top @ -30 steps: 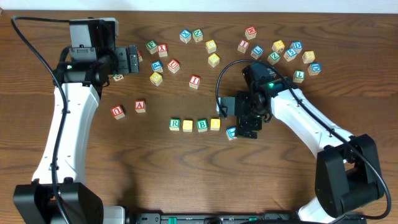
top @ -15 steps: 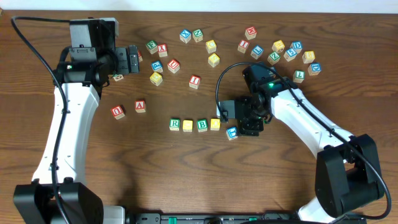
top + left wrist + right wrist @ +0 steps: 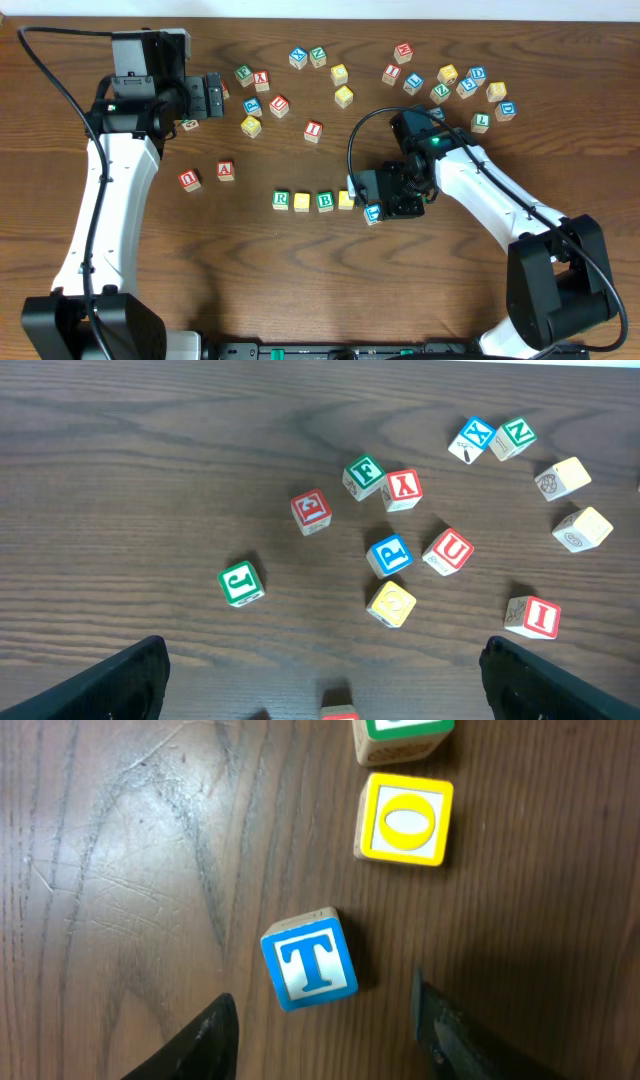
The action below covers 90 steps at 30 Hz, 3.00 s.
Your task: Spell out ROBOT
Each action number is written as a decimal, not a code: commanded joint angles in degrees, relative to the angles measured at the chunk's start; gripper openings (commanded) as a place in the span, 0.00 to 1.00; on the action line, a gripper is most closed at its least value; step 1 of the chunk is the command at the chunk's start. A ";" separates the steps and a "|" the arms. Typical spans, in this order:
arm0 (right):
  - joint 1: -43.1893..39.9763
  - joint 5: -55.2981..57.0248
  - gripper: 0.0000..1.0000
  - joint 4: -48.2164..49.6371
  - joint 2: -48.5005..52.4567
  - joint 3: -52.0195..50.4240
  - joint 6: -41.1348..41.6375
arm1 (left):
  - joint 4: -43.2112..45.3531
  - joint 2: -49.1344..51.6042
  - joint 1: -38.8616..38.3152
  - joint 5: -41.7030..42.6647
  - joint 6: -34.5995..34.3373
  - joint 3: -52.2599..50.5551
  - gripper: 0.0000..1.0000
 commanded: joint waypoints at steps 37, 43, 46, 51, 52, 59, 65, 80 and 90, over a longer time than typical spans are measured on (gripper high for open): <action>-0.42 -4.42 0.65 2.51 0.28 -4.04 -3.85 | 0.00 -0.90 0.07 0.74 0.33 0.74 0.98; -0.42 -4.37 0.60 3.08 0.28 -5.14 -4.94 | -0.02 -0.90 0.07 0.74 0.33 0.74 0.98; -0.46 -4.02 0.60 4.35 0.28 -6.27 -4.94 | 0.00 -0.90 0.07 0.74 0.33 0.74 0.98; -0.46 -2.82 0.62 5.05 0.28 -6.69 -5.49 | -0.02 -0.90 0.07 0.74 0.33 0.74 0.98; -0.46 -2.49 0.64 5.22 0.28 -6.69 -5.68 | 0.00 -0.90 0.07 0.74 0.33 0.74 0.98; -0.46 -2.01 0.66 5.53 0.28 -6.69 -5.70 | 0.00 -0.90 0.07 0.74 0.33 0.74 0.98; -0.46 -2.05 0.65 5.22 0.28 -6.69 -3.52 | 0.00 -0.90 0.07 0.74 0.33 0.74 0.98; -0.44 -2.67 0.73 4.22 0.28 -6.69 -0.24 | 0.00 -0.90 0.07 0.74 0.33 0.74 0.98; -0.39 -4.17 0.40 4.46 0.28 -6.69 0.74 | 0.00 -0.90 0.07 0.72 0.33 0.74 0.98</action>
